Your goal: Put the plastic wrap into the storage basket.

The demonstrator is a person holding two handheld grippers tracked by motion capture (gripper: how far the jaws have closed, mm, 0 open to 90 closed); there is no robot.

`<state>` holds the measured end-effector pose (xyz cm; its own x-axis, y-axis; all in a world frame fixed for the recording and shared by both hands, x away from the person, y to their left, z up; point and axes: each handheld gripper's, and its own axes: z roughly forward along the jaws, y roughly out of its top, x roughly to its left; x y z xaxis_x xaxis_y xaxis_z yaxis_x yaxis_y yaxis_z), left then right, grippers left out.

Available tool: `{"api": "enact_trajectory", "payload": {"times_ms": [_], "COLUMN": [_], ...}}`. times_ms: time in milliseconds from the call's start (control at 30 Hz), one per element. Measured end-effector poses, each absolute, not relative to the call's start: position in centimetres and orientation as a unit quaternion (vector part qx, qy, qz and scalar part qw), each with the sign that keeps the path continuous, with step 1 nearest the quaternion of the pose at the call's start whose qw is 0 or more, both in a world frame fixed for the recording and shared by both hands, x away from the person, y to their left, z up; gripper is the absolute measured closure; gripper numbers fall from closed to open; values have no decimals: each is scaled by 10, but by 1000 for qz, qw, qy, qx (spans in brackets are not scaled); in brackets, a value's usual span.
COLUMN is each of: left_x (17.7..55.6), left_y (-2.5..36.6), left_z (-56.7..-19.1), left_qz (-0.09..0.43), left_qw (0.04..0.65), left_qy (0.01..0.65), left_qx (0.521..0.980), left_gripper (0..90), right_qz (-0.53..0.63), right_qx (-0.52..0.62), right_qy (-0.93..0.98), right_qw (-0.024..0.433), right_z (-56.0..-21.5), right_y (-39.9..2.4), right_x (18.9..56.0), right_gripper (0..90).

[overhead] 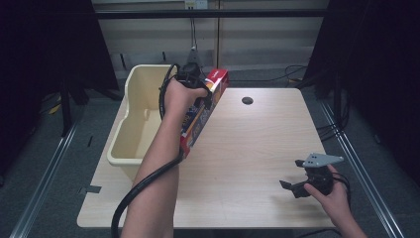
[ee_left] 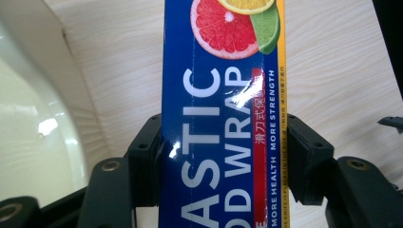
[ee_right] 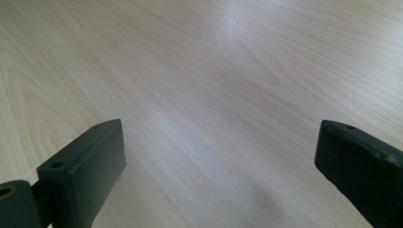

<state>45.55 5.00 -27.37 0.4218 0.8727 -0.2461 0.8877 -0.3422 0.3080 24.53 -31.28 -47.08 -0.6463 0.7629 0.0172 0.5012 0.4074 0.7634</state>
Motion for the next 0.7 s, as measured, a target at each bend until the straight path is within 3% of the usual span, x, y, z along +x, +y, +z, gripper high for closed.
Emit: {"api": "enact_trajectory", "payload": {"times_ms": [700], "left_x": [447], "left_y": [86], "left_z": [-247], "left_qz": [-9], "left_qw": [205], "left_qy": [561], "left_qx": [802], "left_gripper": [414], "right_qz": [384], "right_qx": [381], "right_qy": [824], "right_qw": [170], "right_z": [-471], "right_y": [-311], "right_x": [245], "right_gripper": [28]}}
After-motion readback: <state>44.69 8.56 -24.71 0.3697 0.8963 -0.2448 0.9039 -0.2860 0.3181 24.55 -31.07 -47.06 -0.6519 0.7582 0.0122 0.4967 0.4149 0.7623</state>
